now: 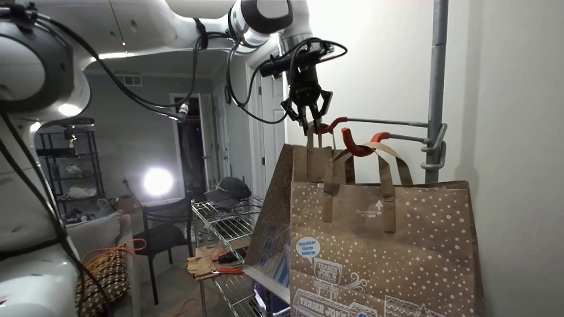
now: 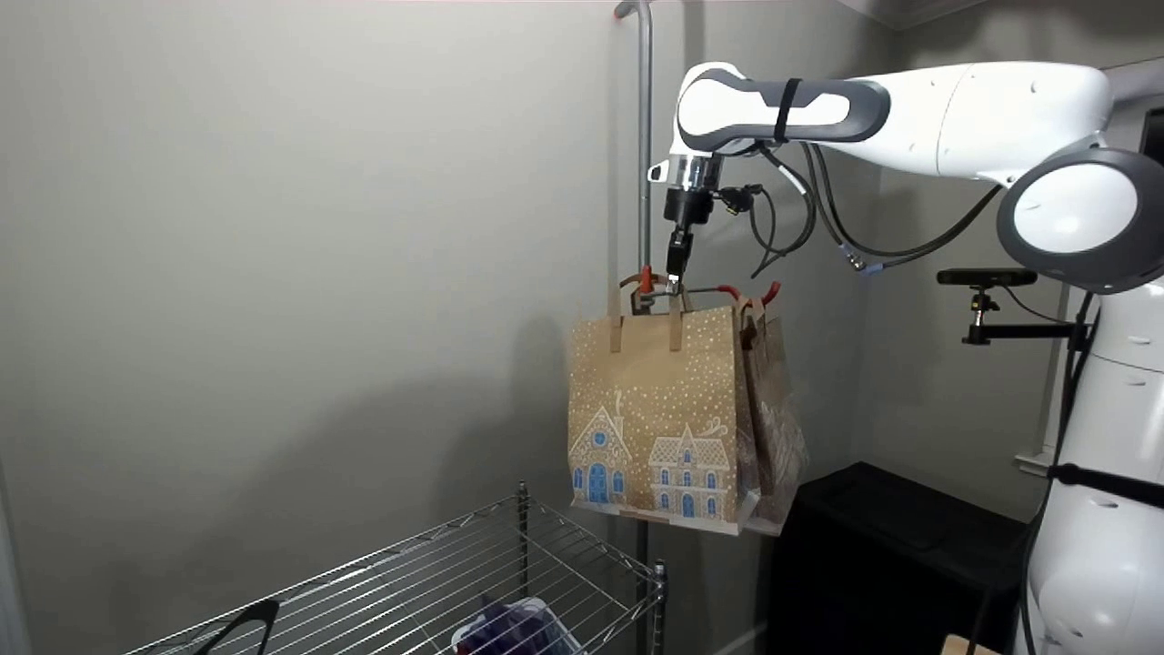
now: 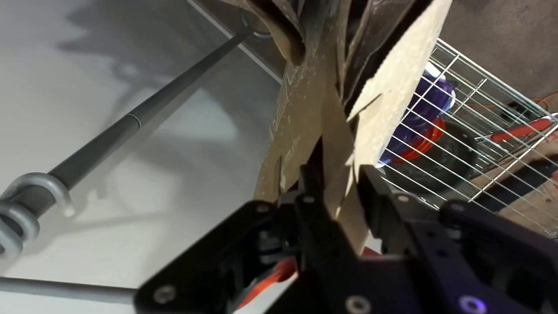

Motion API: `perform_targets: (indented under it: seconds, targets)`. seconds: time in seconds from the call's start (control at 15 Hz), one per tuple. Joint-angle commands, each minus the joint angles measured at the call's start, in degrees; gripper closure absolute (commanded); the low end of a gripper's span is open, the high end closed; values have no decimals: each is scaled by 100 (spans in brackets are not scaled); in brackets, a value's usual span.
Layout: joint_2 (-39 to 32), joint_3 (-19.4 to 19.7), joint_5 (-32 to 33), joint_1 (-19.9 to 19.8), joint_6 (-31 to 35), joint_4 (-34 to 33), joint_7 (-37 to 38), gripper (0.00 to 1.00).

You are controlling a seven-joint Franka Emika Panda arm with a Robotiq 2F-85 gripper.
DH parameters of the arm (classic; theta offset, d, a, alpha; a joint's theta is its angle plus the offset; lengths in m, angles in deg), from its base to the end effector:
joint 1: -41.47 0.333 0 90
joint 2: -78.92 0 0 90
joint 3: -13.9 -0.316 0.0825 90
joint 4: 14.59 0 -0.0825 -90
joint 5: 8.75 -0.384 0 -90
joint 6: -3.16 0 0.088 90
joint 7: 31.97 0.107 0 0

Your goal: Hang the brown bags on the metal stand

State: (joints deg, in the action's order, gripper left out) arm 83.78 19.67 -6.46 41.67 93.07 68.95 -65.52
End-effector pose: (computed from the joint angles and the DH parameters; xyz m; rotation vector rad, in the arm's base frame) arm 0.5199 -0.0582 0.7231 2.9468 0.7272 0.2646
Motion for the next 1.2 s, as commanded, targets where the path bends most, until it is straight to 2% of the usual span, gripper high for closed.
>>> perform_targets:
  seconds: [0.0, 0.4, 0.53, 0.73, 0.93, 1.13]
  targets:
    - [134, -103, 138, -69, -177, 37, 55, 39]
    - [466, -100, 263, 9, -208, 337, 331, 2]
    - [749, -159, 313, 18, -93, 650, 797, 0]
    - [1388, -413, 542, -21, 84, 1434, 2058, 0]
    - [2070, -631, 565, -60, 70, 2211, 3206, 0]
    - [2810, -773, 512, -143, 344, 3083, 4169, 0]
